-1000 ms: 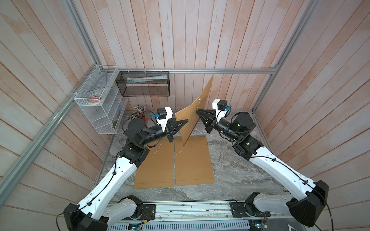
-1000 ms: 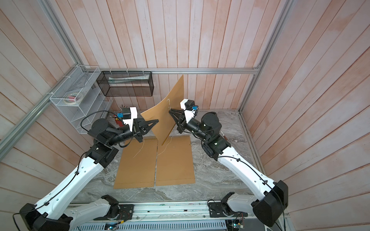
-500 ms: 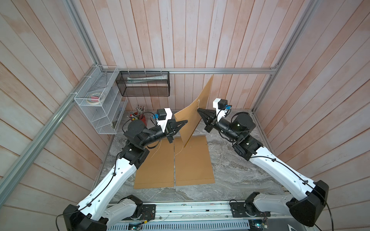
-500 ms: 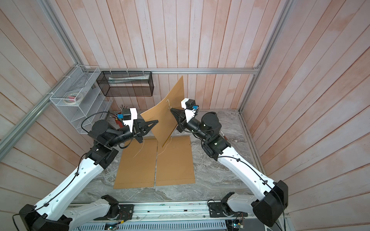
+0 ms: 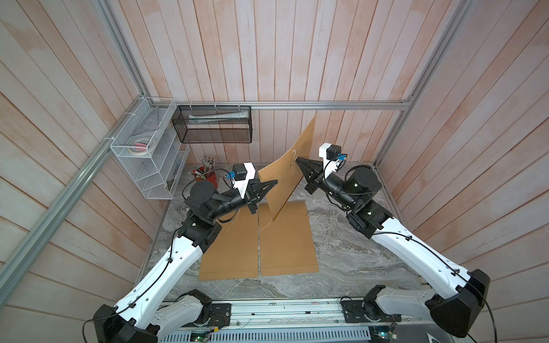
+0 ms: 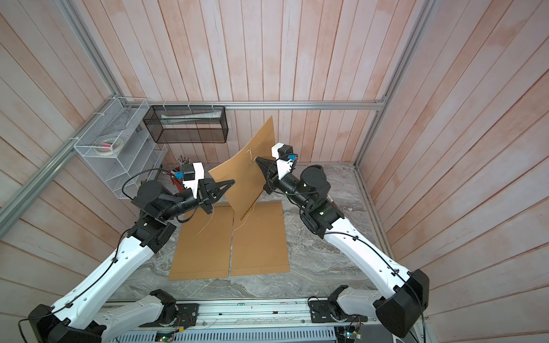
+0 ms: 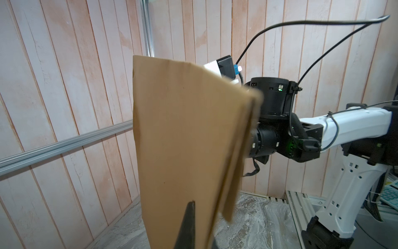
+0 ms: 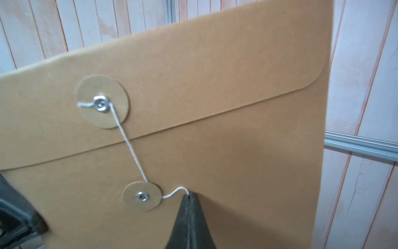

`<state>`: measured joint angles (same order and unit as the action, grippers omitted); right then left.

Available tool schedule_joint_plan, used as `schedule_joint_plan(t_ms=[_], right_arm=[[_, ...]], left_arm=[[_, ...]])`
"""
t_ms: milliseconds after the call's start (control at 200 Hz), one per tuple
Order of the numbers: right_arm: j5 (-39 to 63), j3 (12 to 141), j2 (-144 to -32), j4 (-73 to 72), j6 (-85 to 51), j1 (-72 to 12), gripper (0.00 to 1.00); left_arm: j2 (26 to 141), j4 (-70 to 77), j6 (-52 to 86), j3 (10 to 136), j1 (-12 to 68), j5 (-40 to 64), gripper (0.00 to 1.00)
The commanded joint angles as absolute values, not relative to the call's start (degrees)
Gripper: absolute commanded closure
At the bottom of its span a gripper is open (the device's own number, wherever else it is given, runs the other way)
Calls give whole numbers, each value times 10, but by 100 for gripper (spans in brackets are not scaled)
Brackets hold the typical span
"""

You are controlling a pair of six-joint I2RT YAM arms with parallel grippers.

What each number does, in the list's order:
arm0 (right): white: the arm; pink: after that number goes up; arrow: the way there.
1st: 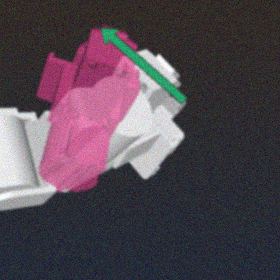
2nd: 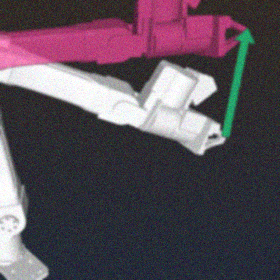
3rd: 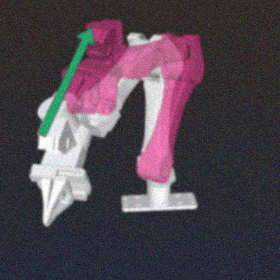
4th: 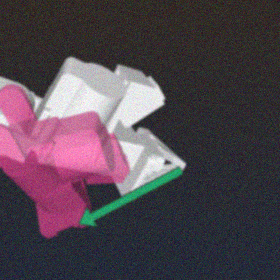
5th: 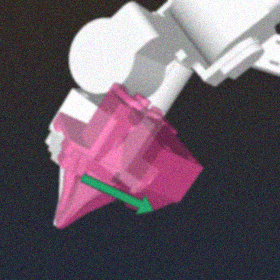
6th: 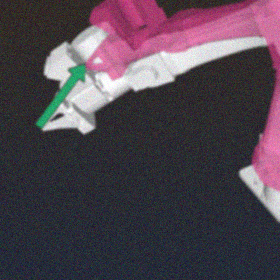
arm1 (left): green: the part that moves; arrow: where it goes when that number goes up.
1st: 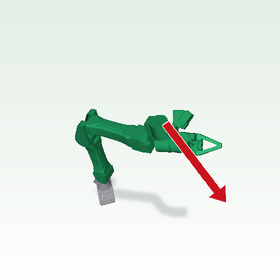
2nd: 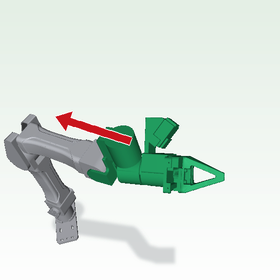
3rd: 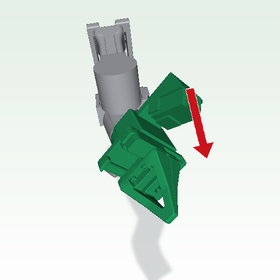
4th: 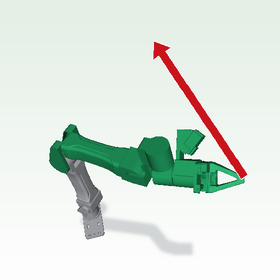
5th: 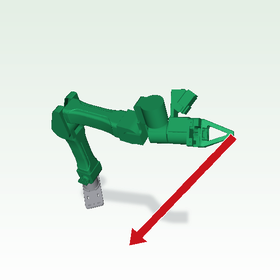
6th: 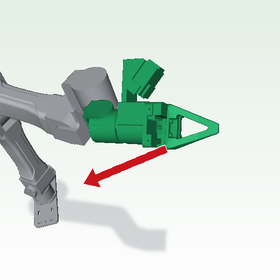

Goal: Open the file bag

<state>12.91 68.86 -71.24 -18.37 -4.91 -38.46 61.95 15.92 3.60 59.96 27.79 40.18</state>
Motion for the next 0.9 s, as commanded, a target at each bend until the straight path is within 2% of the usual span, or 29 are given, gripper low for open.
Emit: schedule_joint_plan(t_ms=[0,890], right_arm=[[133,711,-696,-178,-47,-388,100],[156,729,-687,-151,-28,-433,100]], left_arm=[[609,176,29,587,281,399,100],[621,213,58,570,281,367,100]])
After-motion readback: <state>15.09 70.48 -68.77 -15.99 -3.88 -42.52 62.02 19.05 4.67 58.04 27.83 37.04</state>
